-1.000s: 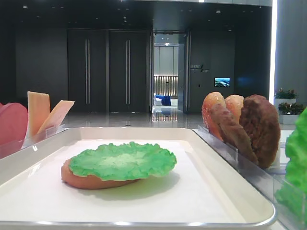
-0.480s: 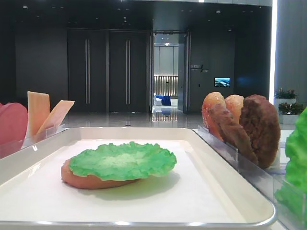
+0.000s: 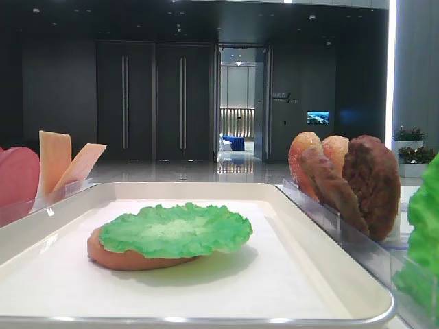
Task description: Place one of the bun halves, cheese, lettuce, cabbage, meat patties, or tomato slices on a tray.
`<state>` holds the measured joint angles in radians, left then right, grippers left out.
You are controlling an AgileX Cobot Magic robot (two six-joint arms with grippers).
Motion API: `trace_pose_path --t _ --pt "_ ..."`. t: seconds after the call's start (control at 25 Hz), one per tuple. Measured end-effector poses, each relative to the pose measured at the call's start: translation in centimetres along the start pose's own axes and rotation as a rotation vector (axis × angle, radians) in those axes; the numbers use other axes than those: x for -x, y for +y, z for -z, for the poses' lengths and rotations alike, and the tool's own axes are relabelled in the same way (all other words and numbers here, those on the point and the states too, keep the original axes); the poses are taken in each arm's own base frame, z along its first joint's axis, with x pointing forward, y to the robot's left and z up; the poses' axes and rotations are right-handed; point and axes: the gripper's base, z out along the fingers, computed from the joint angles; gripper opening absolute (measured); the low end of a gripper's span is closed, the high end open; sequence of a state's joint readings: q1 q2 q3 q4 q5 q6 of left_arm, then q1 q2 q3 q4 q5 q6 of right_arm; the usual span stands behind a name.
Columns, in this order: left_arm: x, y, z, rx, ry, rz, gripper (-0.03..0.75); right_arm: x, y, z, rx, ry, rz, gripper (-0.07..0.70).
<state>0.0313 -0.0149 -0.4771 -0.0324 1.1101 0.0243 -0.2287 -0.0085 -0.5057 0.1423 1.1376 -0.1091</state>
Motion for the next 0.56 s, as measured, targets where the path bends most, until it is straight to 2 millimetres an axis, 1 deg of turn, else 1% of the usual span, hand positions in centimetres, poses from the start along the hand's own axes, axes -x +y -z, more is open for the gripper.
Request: trace_pose_path --t 0.56 --pt "0.00 0.00 0.00 0.000 0.000 0.000 0.517 0.00 0.00 0.00 0.000 0.000 0.000 0.393"
